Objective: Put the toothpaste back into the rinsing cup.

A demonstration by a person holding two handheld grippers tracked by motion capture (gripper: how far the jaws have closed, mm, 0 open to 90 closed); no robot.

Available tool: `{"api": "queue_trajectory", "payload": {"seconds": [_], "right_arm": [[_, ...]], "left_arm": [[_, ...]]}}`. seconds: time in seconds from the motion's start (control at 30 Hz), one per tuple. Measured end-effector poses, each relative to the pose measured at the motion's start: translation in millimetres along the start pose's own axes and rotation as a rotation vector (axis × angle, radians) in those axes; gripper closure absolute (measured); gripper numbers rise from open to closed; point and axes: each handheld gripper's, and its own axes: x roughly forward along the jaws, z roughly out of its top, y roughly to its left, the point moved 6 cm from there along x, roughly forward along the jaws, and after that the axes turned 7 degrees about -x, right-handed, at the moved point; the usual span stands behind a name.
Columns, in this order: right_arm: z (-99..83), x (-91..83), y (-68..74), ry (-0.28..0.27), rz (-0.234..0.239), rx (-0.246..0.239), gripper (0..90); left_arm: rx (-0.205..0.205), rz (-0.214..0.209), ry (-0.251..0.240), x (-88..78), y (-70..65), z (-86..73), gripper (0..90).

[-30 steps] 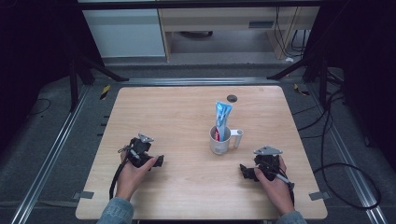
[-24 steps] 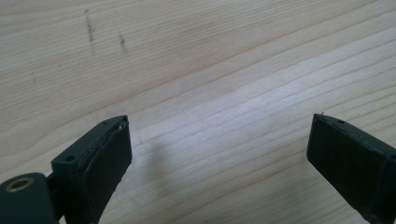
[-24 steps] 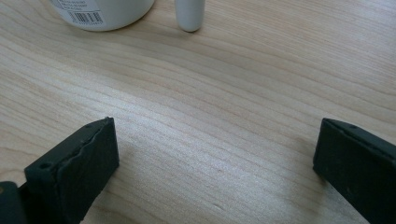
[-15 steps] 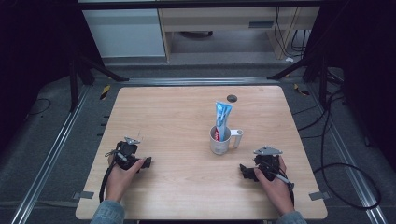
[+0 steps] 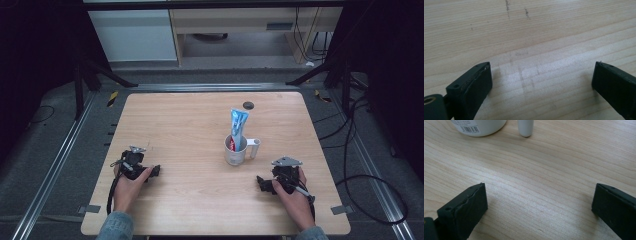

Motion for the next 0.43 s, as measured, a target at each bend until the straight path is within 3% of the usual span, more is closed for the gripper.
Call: {"api": "queue_trajectory", "payload": {"seconds": [0.1,0.23,0.43], "right_arm": [[0.0,0.0,0.0,0.0,0.0,0.0,0.4],[0.3,0.3,0.7,0.001,-0.003,0.006,0.4],[0.8,0.2,2.4,0.001,0.002,0.01,0.4]], "left_arm": [[0.004,-0.006,-0.028,1.4,2.3,0.0,1.7],[0.006,-0.022,-0.101,5.2,5.9,-1.0,0.0],[0.005,-0.021,-0.106,5.4,6.2,-1.1,0.0]]}}
